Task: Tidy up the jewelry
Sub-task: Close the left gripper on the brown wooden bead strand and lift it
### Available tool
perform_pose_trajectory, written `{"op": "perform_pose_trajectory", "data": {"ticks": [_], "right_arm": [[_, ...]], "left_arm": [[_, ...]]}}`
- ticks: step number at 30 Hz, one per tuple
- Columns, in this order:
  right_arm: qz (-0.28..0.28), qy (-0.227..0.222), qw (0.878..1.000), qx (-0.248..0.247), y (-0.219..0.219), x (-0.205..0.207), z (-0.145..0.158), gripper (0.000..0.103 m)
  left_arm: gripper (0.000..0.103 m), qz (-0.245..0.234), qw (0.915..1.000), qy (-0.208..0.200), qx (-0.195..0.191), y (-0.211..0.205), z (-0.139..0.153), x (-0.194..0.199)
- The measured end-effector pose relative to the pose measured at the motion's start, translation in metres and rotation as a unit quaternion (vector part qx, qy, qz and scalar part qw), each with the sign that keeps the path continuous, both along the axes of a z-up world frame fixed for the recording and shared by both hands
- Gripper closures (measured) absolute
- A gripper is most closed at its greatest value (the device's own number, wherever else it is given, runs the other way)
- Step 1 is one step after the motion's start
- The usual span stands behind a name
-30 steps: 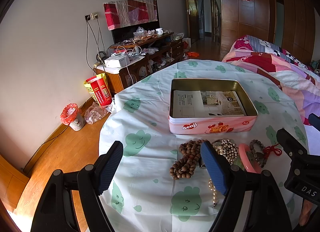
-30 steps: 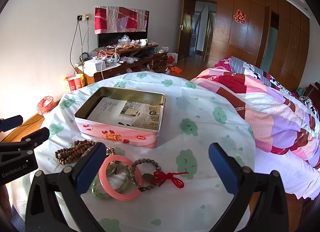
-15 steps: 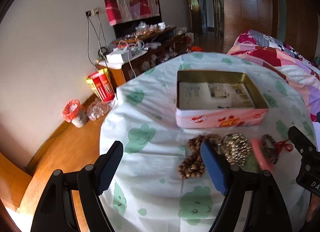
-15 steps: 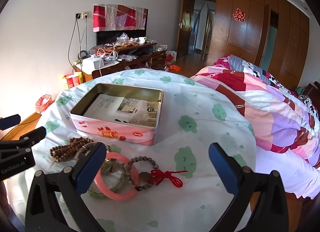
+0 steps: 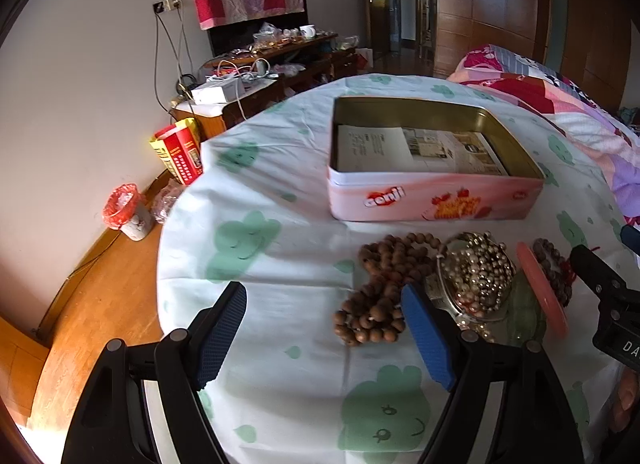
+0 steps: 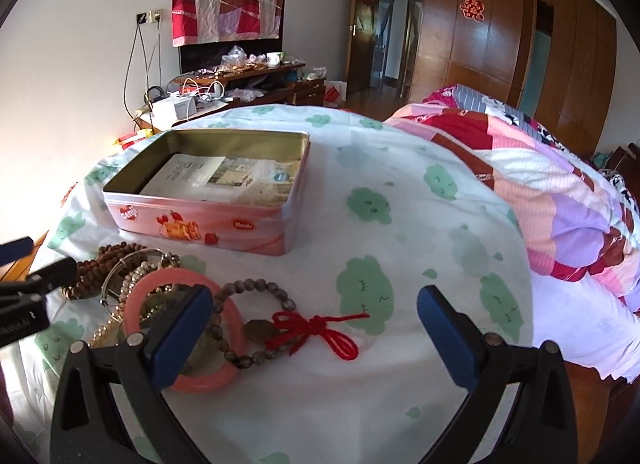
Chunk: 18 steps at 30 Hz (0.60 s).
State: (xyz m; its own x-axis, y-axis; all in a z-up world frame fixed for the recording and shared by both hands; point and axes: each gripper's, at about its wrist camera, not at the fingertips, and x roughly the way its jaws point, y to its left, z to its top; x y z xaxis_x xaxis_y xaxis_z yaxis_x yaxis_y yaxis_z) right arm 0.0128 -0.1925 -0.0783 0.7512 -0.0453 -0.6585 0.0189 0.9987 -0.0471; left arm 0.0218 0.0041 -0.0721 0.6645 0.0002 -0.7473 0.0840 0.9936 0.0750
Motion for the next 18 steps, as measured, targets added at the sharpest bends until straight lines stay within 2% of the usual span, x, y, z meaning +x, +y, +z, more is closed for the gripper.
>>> {"op": "perform_pose_trajectory", "data": {"ticks": [6, 8, 10, 15, 18], "right_arm": [[0.001, 0.008, 1.0, 0.005, 0.001, 0.005, -0.004, 0.0], [0.002, 0.009, 1.0, 0.005, 0.002, 0.006, -0.005, 0.0], [0.004, 0.009, 1.0, 0.003, 0.004, 0.005, -0.004, 0.0], [0.003, 0.011, 1.0, 0.002, 0.002, 0.008, -0.008, 0.002], [0.003, 0.014, 1.0, 0.003, -0.001, 0.011, -0.01, 0.009]], "left_arm": [[0.023, -0.029, 0.9996, 0.0, 0.005, -0.011, -0.008, 0.0], [0.028, -0.029, 0.9996, 0.0, 0.003, -0.011, -0.012, 0.001], [0.055, -0.034, 0.9993, 0.013, -0.003, -0.01, -0.017, 0.005], [0.072, -0.051, 0.9986, 0.008, -0.008, -0.011, -0.016, 0.005], [0.075, -0.05, 0.9986, 0.0, -0.018, -0.007, -0.01, 0.004]]}}
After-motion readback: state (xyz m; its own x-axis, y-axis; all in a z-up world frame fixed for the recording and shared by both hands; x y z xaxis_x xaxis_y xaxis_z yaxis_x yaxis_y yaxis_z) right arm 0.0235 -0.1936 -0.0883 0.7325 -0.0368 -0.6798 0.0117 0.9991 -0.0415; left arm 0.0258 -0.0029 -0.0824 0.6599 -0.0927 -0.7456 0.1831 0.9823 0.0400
